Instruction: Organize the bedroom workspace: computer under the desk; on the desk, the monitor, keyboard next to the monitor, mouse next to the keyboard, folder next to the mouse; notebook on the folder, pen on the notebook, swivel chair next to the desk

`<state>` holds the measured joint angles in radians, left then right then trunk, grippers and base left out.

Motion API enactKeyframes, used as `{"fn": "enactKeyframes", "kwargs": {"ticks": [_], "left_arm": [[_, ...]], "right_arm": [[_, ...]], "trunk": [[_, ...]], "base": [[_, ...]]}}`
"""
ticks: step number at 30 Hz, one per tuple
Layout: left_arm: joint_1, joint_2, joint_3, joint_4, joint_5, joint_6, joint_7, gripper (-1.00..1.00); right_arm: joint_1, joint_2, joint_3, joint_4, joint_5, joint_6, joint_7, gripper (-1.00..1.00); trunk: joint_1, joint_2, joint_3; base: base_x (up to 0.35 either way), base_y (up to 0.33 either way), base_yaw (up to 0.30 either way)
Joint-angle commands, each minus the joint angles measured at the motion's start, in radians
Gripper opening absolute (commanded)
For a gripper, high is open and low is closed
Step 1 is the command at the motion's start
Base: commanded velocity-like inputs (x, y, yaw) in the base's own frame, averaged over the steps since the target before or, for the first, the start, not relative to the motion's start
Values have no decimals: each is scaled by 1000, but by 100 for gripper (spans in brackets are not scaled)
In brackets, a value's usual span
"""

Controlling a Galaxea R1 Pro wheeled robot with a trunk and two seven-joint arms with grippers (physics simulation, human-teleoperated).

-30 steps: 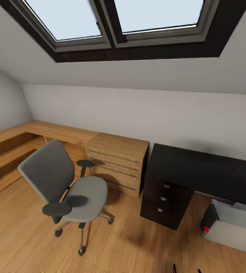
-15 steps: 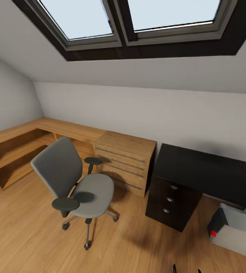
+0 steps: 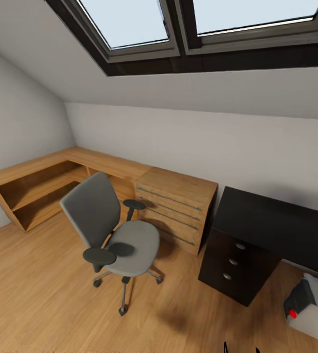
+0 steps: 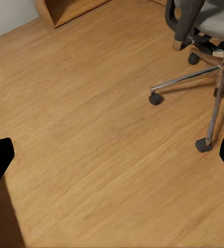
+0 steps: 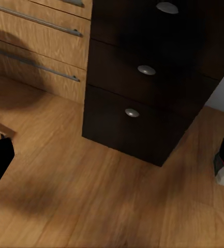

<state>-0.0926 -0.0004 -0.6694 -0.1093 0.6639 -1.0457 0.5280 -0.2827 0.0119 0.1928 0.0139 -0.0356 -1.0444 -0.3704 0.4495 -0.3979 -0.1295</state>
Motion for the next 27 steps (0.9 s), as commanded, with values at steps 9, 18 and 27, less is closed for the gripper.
{"fn": "enactKeyframes", "kwargs": {"ticks": [9, 18, 27], "left_arm": [[-1, 63, -11, 1, -5, 172, 10, 100], [-1, 63, -10, 0, -4, 176, 11, 100], [-1, 57, -13, -3, -6, 176, 13, 100]], "right_arm": [[2, 1, 7, 9, -7, 110, -4, 100], [2, 1, 7, 9, -7, 355, -2, 100], [2, 1, 7, 9, -7, 368, -2, 100]], "trunk": [[1, -2, -5], [1, -2, -5], [1, -2, -5]], "base": [[0, 0, 54], [0, 0, 1], [0, 0, 0]]}}
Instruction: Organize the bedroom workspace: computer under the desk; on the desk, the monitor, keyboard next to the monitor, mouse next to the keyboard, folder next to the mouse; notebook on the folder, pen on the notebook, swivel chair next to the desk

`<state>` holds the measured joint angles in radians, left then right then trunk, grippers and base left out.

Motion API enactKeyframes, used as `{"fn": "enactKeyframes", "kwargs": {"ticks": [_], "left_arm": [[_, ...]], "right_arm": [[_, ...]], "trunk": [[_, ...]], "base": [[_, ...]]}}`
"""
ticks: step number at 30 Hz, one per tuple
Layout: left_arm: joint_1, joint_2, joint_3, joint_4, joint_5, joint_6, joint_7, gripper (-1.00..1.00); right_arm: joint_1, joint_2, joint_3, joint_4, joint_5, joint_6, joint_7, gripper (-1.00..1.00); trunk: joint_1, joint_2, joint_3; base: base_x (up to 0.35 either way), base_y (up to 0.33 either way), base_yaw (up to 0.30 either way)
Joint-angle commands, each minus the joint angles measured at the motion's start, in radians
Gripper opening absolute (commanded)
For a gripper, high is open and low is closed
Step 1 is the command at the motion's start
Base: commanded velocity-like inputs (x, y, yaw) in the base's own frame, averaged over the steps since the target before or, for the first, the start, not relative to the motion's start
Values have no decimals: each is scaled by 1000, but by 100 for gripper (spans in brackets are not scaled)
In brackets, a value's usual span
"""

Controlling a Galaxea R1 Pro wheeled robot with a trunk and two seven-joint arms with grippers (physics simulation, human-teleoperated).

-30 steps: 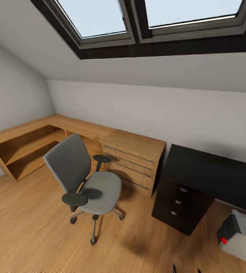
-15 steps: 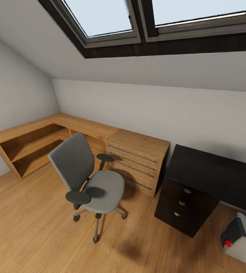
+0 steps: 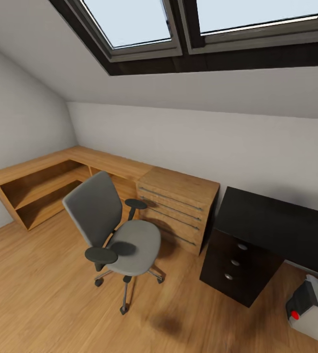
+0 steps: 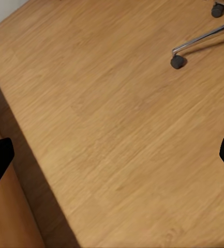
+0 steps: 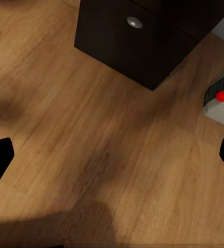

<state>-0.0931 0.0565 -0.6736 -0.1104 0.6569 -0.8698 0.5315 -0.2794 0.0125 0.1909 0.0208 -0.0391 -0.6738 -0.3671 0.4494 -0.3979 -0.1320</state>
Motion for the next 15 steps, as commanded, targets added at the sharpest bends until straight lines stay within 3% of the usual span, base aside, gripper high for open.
{"fn": "enactKeyframes", "kwargs": {"ticks": [1, 8, 15], "left_arm": [[0, 0, -9, -2, 1, 0, 9, 100], [0, -4, -10, -2, 1, 1, 8, 100], [0, -6, -10, -2, 2, 8, 7, 100]], "right_arm": [[-1, 1, 9, 2, -4, -3, -6, 100], [-1, 1, 9, 2, -4, -3, -6, 100], [-1, 1, 9, 2, -4, -3, -6, 100]], "trunk": [[1, -2, -2], [1, -2, -2], [1, -2, -2]], "base": [[-6, 0, 0], [-190, -17, 0], [-194, -245, 0]]}}
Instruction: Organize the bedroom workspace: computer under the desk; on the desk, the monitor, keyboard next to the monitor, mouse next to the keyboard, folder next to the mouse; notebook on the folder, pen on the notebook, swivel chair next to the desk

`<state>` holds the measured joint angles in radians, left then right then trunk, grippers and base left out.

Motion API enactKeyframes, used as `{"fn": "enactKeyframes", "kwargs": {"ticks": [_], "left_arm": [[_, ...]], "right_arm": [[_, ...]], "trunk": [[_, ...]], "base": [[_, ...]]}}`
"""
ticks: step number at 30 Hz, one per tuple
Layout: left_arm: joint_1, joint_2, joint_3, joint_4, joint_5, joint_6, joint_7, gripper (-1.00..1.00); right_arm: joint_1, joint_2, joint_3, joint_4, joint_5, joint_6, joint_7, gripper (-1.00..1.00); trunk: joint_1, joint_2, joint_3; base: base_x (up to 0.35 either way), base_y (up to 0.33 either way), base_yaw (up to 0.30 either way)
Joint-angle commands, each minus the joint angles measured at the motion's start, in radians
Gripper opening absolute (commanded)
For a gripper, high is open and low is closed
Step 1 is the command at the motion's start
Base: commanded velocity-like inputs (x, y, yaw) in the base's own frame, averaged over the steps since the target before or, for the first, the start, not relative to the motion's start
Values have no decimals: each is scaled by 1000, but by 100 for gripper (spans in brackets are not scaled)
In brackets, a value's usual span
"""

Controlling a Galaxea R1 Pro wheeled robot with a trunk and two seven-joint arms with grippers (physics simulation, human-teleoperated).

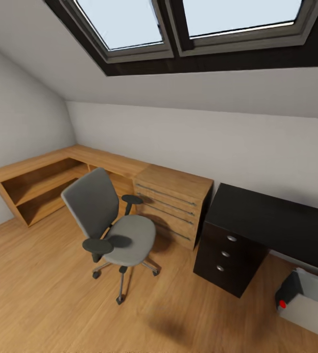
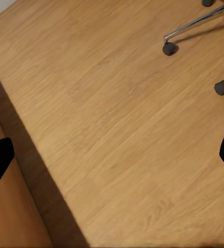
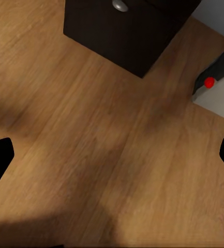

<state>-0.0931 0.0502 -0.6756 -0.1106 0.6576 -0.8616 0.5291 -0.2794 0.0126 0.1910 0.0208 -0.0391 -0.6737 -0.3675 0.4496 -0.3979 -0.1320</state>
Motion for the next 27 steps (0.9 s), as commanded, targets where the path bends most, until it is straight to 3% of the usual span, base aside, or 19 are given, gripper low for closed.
{"fn": "enactKeyframes", "kwargs": {"ticks": [1, 21, 25, 27], "left_arm": [[0, 1, -9, -1, 2, -1, 9, 100], [0, 0, -8, -1, 2, 0, 10, 100], [0, 0, -8, -1, 2, 1, 9, 100], [0, -3, -9, -1, 2, 1, 10, 100]], "right_arm": [[-1, 1, 8, 2, -4, -3, -5, 100], [-1, 0, 10, -2, -5, -9, -4, 100], [-1, 14, 13, -12, -6, -13, -4, 100], [-2, 25, 14, -87, -1, -10, -2, 100]], "trunk": [[0, -2, -2], [0, -2, -2], [0, -2, -2], [0, -2, -2]], "base": [[-76, -211, 0], [-10, -27, 3], [0, 0, 151], [0, 0, 220]]}}
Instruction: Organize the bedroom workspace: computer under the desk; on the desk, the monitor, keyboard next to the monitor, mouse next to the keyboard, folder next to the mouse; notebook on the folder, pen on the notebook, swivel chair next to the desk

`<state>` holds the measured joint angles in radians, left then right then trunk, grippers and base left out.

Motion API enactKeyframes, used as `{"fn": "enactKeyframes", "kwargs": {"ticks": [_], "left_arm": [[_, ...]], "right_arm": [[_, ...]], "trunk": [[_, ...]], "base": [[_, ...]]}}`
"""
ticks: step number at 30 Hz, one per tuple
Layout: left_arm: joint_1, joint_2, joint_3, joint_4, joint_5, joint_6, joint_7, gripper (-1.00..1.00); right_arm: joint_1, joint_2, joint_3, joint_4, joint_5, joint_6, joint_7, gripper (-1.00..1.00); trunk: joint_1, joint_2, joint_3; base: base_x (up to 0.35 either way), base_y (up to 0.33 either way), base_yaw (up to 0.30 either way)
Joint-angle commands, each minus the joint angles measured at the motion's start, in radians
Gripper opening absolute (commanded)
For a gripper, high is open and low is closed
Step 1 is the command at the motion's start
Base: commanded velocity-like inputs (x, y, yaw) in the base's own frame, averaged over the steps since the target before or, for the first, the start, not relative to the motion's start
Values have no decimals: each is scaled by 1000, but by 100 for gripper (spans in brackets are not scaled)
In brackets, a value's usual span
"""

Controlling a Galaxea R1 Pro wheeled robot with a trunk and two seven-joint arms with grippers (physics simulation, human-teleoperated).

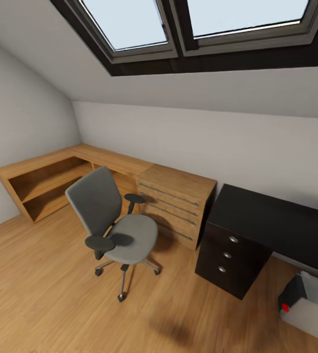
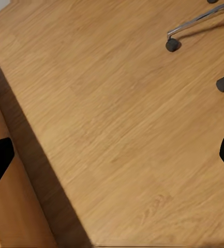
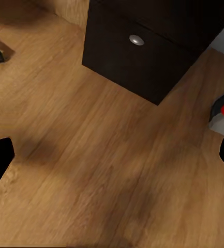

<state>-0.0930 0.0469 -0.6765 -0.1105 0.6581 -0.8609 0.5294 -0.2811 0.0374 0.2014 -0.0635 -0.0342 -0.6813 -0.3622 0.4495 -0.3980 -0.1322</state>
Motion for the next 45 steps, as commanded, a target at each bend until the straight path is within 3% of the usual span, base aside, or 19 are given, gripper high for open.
{"fn": "enactKeyframes", "kwargs": {"ticks": [1, 8, 15, 19, 32, 36, 39, 45], "left_arm": [[-1, -9, -8, -1, 1, 0, 10, 100], [-1, -52, -3, -2, 8, 23, 11, 100], [-1, -48, 0, -37, 10, 114, 12, 100], [-1, -47, 1, -49, 10, 129, 11, 100], [-1, -48, -12, -55, 1, 137, 7, 100], [-1, -48, -29, -55, 0, 135, 3, 100], [-1, -48, -63, -55, 0, 134, 2, 100], [-1, -48, -75, -55, 1, 136, 1, 100]], "right_arm": [[-1, 1, 3, -65, -7, 0, -6, 100], [-1, -1, -12, -149, -16, 17, -4, 100], [-1, -50, -34, -130, -36, 15, 0, 100], [-1, -62, -34, -119, -35, 14, 2, 100], [-1, -64, -24, -112, -29, 10, 5, 100], [-1, -65, -24, -112, -29, 9, 5, 100], [-1, -64, -24, -112, -27, 9, 4, 100], [-1, -63, -24, -113, -5, 7, -1, 100]], "trunk": [[1, -2, -3], [1, -2, -4], [1, -2, -4], [1, -2, -4], [1, -2, -4], [1, -2, -4], [1, -2, -4], [1, -2, -4]], "base": [[0, 0, 245], [0, 0, 268], [0, 0, 285], [0, 0, 286], [0, 0, 287], [0, 0, 287], [0, 0, 287], [135, 0, 287]]}}
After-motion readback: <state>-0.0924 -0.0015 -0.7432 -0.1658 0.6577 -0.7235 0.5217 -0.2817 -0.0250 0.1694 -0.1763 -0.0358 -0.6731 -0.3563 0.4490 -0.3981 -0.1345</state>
